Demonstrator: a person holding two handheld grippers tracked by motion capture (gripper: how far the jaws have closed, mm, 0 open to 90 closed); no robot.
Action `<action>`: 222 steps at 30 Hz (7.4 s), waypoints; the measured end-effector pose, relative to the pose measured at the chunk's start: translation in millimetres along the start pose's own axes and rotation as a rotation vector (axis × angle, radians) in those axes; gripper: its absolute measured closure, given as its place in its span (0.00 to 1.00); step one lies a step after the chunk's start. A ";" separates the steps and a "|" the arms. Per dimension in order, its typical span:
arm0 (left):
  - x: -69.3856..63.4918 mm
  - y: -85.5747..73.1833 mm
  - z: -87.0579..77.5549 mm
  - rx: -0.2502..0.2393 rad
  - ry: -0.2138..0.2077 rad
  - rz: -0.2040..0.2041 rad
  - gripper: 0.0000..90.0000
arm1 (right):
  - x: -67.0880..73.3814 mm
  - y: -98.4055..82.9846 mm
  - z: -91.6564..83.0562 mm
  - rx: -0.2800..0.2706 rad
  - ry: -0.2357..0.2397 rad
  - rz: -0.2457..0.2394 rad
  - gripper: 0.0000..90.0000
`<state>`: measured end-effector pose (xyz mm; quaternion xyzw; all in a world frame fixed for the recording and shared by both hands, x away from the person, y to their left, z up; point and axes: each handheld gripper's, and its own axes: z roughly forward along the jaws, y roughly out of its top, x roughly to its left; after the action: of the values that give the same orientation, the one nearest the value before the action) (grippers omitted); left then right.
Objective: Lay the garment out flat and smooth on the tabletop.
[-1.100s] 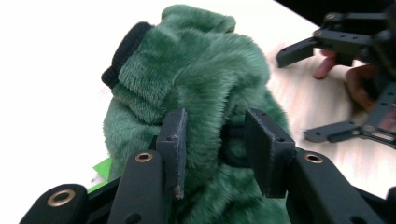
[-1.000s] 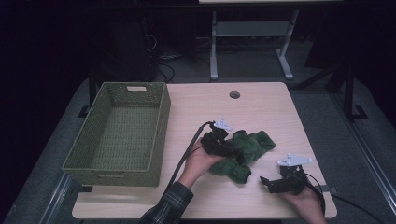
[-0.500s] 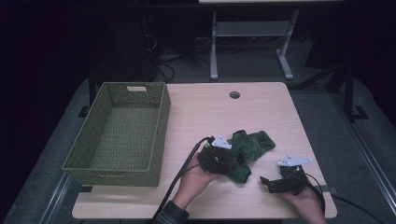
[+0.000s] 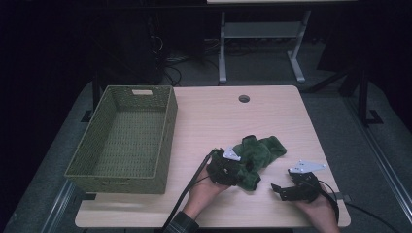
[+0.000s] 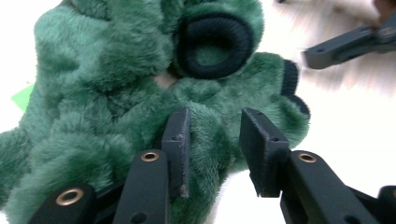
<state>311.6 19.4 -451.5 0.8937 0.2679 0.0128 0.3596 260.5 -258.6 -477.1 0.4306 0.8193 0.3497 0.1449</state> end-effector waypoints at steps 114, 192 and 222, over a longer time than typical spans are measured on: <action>20.8 -48.4 -44.8 0.139 -0.012 0.004 1.00 | 18.8 8.3 -8.6 0.088 0.122 -0.079 1.00; 63.8 70.8 -25.8 -0.073 -0.106 0.089 0.94 | 26.4 34.3 14.2 0.005 0.066 0.090 0.59; 65.5 58.0 -47.3 -0.063 -0.091 0.073 0.94 | -10.4 44.6 3.1 -0.075 0.007 0.073 0.96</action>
<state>384.7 46.8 -389.9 0.8908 0.2181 -0.0064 0.3987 295.2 -248.4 -448.8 0.4533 0.7900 0.3865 0.1452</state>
